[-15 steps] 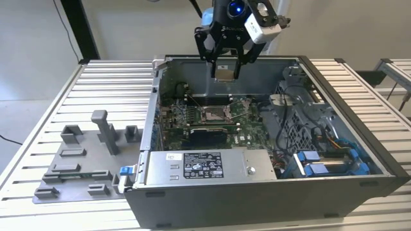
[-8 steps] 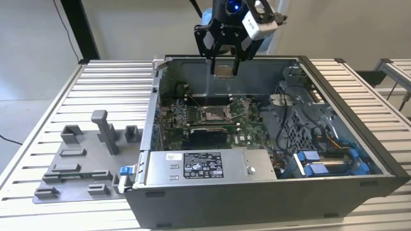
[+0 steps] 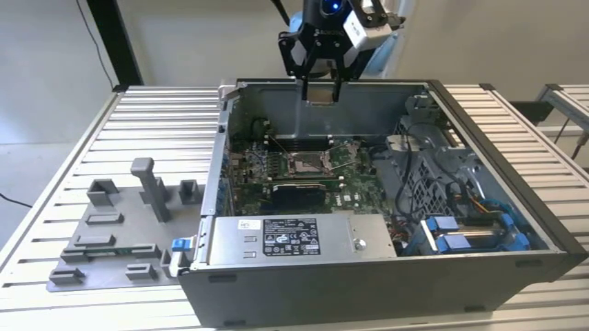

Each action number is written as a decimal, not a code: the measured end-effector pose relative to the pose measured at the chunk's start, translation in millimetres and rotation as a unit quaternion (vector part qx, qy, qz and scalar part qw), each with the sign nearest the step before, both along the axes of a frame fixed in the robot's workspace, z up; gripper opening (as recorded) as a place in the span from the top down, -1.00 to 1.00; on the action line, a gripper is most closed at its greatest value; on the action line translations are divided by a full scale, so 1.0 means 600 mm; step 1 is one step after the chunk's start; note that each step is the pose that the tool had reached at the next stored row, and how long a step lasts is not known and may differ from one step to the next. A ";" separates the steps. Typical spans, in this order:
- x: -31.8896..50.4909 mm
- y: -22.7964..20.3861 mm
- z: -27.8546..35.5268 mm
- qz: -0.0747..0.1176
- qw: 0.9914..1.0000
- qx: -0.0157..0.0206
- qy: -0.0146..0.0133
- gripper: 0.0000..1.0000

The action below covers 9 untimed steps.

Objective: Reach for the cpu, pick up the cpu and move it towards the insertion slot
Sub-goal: 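Pick up the cpu and move it towards the insertion slot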

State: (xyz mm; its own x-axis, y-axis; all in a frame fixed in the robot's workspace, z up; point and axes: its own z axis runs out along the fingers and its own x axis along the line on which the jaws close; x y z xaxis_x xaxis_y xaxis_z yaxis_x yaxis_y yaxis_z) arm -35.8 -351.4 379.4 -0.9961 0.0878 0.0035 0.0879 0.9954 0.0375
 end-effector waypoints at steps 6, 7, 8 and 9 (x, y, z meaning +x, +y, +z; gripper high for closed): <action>-0.003 0.0183 -0.002 -0.001 1.000 0.000 -0.009 1.00; -0.003 0.0205 -0.003 -0.001 1.000 0.000 -0.009 1.00; -0.004 0.0223 -0.003 -0.001 1.000 0.000 -0.010 1.00; -0.004 0.0236 -0.003 -0.001 1.000 -0.001 -0.009 1.00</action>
